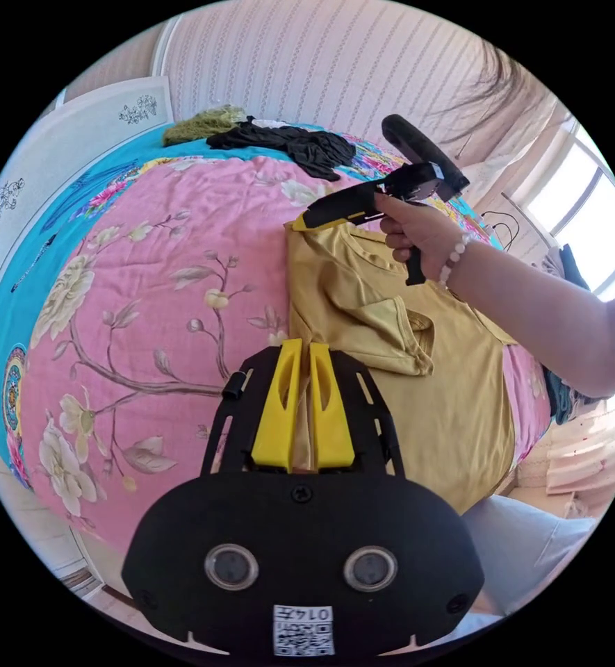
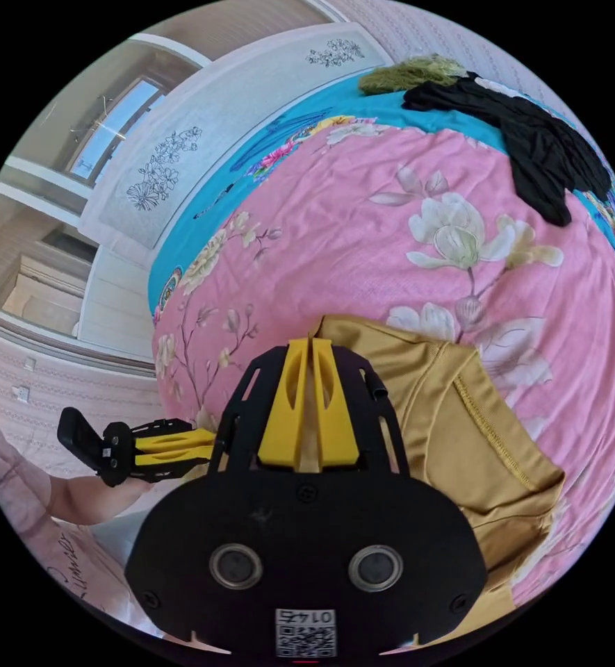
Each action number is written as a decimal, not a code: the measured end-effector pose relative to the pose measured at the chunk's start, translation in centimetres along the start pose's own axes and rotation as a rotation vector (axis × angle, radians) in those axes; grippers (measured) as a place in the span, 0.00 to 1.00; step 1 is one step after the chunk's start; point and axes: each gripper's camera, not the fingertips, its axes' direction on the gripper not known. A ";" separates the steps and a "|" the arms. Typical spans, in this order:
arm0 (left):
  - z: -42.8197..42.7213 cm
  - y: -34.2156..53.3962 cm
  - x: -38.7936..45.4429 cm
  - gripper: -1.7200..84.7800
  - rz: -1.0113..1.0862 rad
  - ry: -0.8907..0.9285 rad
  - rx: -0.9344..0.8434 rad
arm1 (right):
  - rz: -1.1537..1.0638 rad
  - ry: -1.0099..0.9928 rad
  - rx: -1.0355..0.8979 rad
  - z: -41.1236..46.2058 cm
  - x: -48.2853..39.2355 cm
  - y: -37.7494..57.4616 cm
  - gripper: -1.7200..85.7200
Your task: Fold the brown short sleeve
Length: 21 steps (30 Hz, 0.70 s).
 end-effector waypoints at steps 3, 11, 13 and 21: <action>-0.7 0.0 -0.7 0.03 -0.015 -0.047 0.025 | 0.017 0.015 0.110 -2.7 0.1 1.3 0.03; -2.3 -1.2 -1.8 0.08 -0.096 -0.043 0.023 | 0.025 0.072 0.084 -3.9 0.9 4.3 0.03; -3.3 -1.8 -0.2 0.08 -0.055 0.013 0.008 | 0.022 0.106 0.093 -6.2 0.6 7.8 0.04; 1.6 -3.3 8.4 0.11 0.057 0.142 -0.111 | 0.159 0.050 -0.021 -6.4 1.0 18.0 0.09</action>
